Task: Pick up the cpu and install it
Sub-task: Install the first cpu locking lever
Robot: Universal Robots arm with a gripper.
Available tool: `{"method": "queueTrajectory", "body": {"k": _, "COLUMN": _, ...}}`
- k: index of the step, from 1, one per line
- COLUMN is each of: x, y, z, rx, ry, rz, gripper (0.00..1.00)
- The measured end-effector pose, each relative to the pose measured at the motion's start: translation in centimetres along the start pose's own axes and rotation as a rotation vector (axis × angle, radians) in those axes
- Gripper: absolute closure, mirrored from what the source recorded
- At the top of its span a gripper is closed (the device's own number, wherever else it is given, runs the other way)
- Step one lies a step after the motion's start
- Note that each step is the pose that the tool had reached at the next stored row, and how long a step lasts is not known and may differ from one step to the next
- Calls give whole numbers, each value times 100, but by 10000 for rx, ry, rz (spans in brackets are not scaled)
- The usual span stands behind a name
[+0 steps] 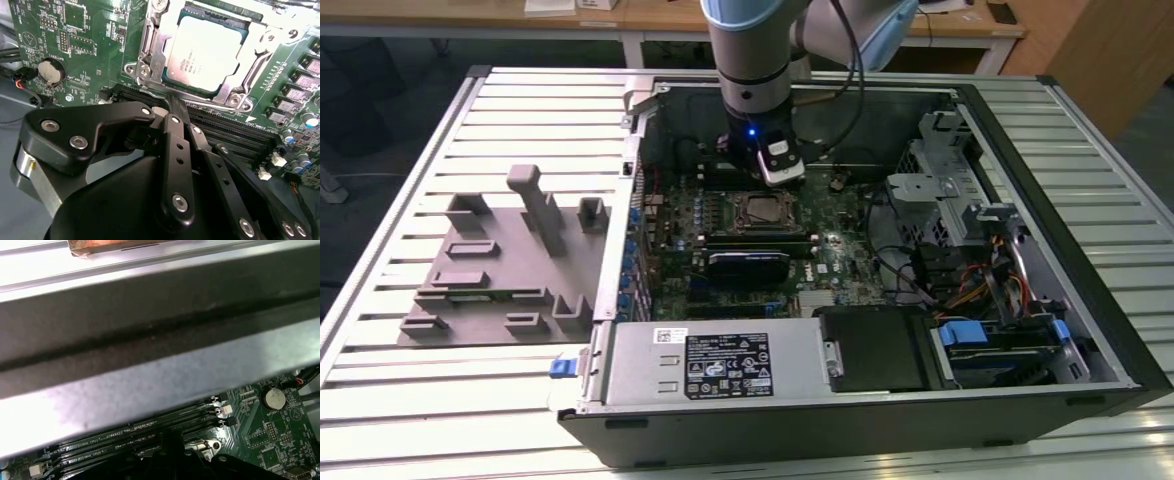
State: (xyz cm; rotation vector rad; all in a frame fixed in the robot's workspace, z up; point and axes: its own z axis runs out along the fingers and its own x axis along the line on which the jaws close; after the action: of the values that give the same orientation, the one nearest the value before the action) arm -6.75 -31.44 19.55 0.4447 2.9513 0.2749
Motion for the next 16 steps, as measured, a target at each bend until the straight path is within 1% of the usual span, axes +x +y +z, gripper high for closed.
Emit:
{"method": "queueTrajectory", "body": {"k": 6, "x": 2, "y": -3, "z": 14, "rx": 176, "ry": -74, "rz": 2, "gripper": 89}}
{"method": "queueTrajectory", "body": {"k": 12, "x": 1, "y": -2, "z": 8, "rx": 184, "ry": -77, "rz": 1, "gripper": 89}}
{"method": "queueTrajectory", "body": {"k": 16, "x": -6, "y": 11, "z": -52, "rx": 182, "ry": -76, "rz": 2, "gripper": 89}}
